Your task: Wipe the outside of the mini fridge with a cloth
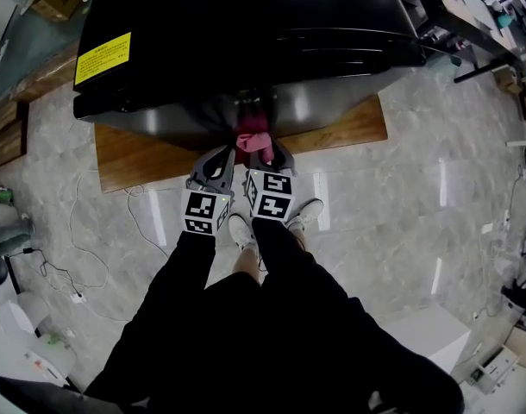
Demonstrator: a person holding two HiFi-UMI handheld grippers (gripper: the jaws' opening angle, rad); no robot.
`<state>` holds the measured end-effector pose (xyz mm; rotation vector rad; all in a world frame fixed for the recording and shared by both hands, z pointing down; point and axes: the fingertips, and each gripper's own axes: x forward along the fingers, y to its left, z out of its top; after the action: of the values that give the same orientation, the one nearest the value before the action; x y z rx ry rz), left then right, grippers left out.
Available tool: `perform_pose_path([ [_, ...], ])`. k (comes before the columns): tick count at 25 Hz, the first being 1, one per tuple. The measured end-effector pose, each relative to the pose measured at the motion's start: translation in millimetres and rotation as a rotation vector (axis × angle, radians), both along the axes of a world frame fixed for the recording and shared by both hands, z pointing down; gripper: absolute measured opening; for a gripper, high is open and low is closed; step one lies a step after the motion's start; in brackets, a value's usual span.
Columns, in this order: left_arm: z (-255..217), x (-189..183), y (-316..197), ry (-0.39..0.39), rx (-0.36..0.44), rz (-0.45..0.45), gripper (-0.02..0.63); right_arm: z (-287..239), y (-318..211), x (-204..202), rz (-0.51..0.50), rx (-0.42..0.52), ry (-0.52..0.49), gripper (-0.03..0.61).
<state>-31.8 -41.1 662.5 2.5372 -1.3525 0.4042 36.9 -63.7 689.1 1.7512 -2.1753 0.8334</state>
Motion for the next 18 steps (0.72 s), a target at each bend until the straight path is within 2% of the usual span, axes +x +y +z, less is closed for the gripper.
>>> perform_pose_path([
  [9,7,111,-22,0.007,-0.014,0.091,0.006,19,-27,128,0.108,-0.039,0.036,0.127],
  [18,6,188,-37,0.014,-0.023,0.132,0.006,23,-41,203,0.132,-0.057,0.065,0.127],
])
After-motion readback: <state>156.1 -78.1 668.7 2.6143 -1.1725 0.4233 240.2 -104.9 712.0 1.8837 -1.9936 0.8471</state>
